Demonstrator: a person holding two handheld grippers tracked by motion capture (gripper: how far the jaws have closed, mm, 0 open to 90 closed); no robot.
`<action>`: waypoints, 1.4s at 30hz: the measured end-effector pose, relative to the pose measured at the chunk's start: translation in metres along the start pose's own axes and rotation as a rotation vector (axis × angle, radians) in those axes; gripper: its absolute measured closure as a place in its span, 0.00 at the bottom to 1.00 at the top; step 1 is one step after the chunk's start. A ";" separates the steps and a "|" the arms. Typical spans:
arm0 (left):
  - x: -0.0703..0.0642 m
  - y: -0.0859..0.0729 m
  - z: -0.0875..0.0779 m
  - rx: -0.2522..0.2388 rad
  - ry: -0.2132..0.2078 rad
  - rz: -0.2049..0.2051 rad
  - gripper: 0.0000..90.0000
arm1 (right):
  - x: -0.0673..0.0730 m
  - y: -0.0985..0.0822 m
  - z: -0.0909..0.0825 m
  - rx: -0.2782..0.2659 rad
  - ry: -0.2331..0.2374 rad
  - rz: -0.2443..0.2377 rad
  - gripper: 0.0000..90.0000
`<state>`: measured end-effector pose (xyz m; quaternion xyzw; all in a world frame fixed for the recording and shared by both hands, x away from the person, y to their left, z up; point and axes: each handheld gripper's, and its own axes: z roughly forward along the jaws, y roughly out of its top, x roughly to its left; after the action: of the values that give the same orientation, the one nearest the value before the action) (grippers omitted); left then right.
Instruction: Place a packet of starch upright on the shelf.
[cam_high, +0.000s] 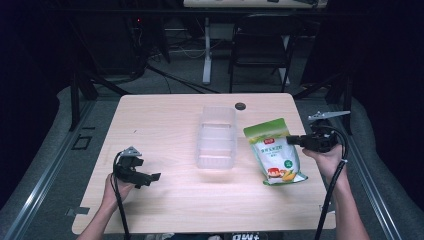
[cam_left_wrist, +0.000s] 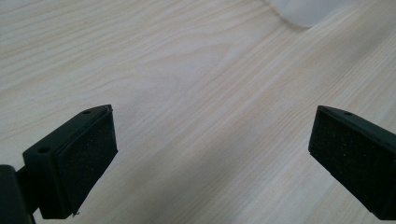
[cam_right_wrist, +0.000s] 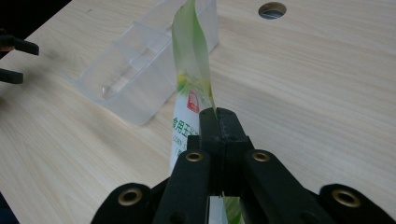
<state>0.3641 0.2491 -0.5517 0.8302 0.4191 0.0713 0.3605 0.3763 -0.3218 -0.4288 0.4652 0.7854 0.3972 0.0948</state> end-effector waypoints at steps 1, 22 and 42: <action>0.000 0.000 0.000 -0.001 -0.001 -0.001 0.01 | 0.002 0.001 0.000 -0.005 -0.002 0.004 1.00; 0.001 0.000 0.000 0.002 -0.001 -0.004 0.01 | 0.014 0.015 -0.003 -0.019 -0.005 -0.027 1.00; 0.002 0.000 0.000 0.005 0.003 -0.003 0.01 | 0.024 0.037 -0.010 -0.024 -0.013 -0.062 1.00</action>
<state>0.3648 0.2504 -0.5521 0.8305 0.4210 0.0709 0.3577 0.3821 -0.2984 -0.3903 0.4419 0.7940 0.4003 0.1181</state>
